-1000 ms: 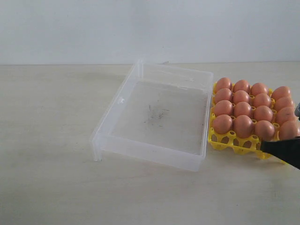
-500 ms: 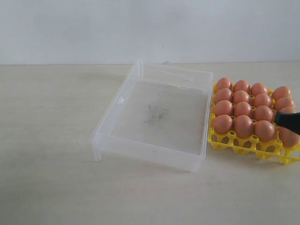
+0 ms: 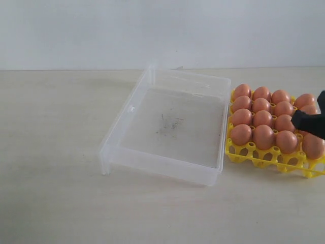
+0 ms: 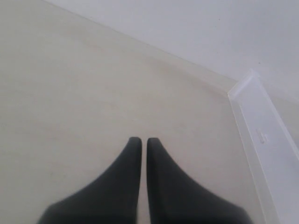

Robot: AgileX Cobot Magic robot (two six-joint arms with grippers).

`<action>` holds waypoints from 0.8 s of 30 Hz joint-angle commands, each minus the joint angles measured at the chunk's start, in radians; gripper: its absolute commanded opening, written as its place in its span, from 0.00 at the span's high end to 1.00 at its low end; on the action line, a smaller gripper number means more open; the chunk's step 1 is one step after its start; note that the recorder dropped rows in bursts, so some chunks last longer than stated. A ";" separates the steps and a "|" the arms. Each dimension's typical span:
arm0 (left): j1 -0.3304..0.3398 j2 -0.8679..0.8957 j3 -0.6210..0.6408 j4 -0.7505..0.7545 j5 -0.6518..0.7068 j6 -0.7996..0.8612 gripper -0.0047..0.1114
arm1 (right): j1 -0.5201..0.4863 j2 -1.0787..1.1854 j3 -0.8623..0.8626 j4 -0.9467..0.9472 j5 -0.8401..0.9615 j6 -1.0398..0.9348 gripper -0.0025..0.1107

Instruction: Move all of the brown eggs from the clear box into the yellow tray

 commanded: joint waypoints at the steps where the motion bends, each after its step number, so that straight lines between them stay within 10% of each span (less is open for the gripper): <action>1: -0.003 -0.010 0.006 0.003 -0.012 0.007 0.93 | 0.050 -0.113 0.100 -0.154 -0.233 0.064 0.98; 7: -0.003 -0.010 0.006 0.003 -0.012 0.007 0.93 | 0.058 -0.245 0.162 -0.240 -0.233 0.065 0.98; 16: -0.003 -0.010 0.006 0.003 -0.012 0.007 0.93 | 0.058 -0.539 0.162 -0.957 -0.233 0.383 0.98; 24: -0.003 -0.010 0.006 0.003 -0.012 0.007 0.93 | 0.058 -0.819 0.162 -0.860 -0.233 0.487 0.98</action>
